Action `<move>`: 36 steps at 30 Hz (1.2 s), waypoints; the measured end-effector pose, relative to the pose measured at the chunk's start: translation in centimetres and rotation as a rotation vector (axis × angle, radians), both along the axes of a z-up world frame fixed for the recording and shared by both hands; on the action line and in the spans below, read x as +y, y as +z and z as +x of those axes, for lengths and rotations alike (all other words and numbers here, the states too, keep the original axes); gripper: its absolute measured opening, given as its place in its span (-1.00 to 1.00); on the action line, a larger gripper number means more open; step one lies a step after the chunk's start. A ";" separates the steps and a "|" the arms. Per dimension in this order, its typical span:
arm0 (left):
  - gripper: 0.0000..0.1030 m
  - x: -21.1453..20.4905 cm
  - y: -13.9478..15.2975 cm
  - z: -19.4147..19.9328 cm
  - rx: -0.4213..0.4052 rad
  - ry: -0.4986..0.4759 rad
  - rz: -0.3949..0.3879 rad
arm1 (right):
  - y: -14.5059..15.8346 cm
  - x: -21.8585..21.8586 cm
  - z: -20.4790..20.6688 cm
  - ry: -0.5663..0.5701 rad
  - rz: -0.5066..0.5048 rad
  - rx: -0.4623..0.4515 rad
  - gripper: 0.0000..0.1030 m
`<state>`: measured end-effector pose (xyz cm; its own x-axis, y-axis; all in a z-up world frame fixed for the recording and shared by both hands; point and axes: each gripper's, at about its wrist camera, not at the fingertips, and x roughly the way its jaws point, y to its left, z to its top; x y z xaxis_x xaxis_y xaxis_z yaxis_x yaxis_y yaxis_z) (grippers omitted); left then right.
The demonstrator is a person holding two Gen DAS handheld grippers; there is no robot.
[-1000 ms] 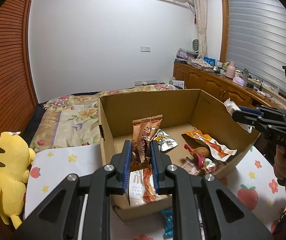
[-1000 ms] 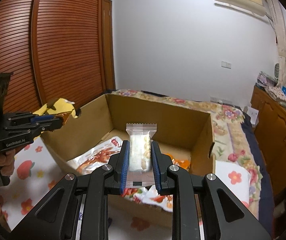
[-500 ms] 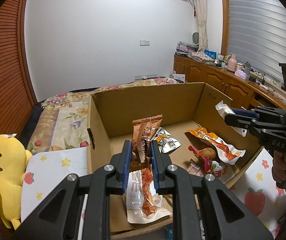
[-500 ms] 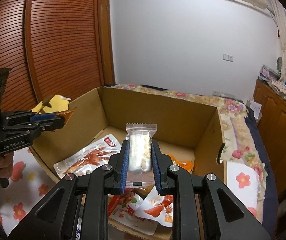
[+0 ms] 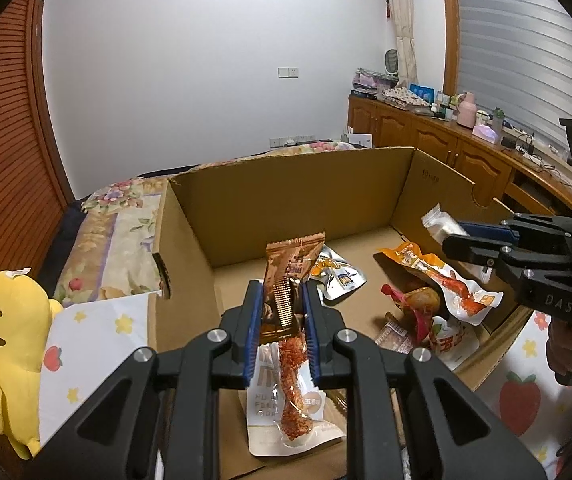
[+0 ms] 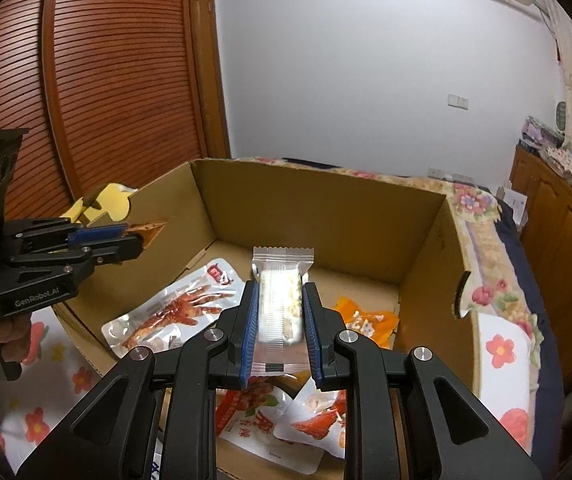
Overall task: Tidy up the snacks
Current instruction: 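Lift both snacks into the cardboard box and open both tools, then move both open tools back over the blue candy and white pouch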
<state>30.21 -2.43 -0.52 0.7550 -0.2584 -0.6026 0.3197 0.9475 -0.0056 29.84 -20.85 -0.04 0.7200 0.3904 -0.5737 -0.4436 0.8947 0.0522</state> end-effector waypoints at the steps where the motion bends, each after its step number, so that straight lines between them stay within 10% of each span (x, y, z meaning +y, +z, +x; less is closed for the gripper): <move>1: -0.60 0.0 0.0 0.0 0.001 -0.001 -0.003 | -0.1 0.0 0.0 0.002 0.000 0.003 -0.61; 17: -0.40 0.0 0.1 -0.3 -0.002 0.001 -0.001 | -0.7 0.4 -0.2 0.016 0.005 0.023 -0.54; 22: -0.12 0.2 0.1 -0.4 0.004 0.000 -0.013 | -0.6 0.3 -0.1 0.016 0.009 0.024 -0.02; 27: -0.04 0.4 0.5 -1.2 -0.009 0.010 -0.007 | -0.1 0.2 -0.9 0.010 0.020 0.011 -0.02; 36: 0.67 1.4 1.9 -4.4 -0.070 0.021 -0.014 | 1.5 0.5 -4.3 0.007 0.023 -0.029 -0.01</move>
<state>25.81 -1.06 1.35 0.8009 -0.2499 -0.5442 0.2995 0.9541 0.0026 25.55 -20.35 1.50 0.7336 0.4084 -0.5432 -0.4513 0.8904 0.0599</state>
